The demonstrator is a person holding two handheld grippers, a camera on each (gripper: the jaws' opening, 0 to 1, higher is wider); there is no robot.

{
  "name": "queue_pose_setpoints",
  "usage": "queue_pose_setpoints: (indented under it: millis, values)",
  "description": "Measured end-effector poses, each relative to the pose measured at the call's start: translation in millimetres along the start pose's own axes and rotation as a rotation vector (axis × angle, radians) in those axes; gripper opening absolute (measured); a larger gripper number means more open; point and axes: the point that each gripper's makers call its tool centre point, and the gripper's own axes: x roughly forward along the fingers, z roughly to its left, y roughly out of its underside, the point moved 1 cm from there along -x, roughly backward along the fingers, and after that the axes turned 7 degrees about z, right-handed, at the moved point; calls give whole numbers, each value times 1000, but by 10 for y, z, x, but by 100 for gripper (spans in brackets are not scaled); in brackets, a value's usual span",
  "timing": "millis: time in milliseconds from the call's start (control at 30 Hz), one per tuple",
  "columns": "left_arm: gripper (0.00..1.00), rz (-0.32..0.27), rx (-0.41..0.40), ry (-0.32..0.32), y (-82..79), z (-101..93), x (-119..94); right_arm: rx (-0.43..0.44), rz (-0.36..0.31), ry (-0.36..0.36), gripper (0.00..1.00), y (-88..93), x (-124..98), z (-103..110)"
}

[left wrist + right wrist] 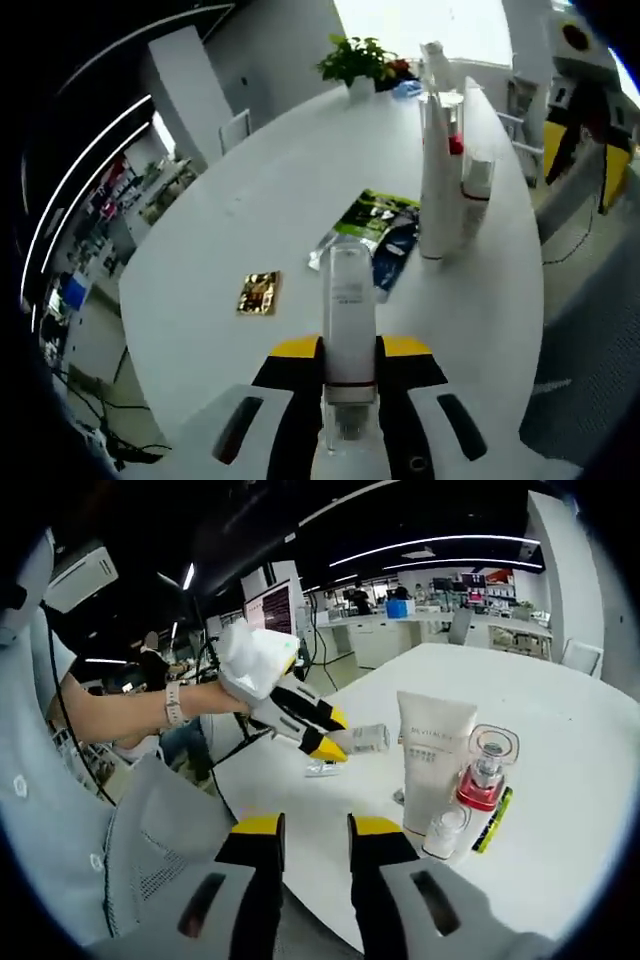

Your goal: Arrange the skincare products in the storage area until every visible bottle or jar stands upright without overlapping.

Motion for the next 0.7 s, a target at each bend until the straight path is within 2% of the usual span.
queue_pose_setpoints:
  millis: [33, 167, 367, 633, 700]
  values:
    - [16, -12, -10, 5, -18, -60, -39, 23, -32, 7, 25, -43, 19, -11]
    - [16, -76, -72, 30, -112, -211, -152, 60, -59, 24, 25, -66, 76, -51]
    - [16, -120, -82, 33, -197, -363, -335, 100, -94, 37, 26, -116, 99, -107]
    - [16, -184, -116, 44, -308, -533, -477, 207, -156, 1, 30, -212, 156, -149]
    - [16, -207, -130, 50, -332, -523, -485, 232, -170, 0, 32, -229, 167, -170]
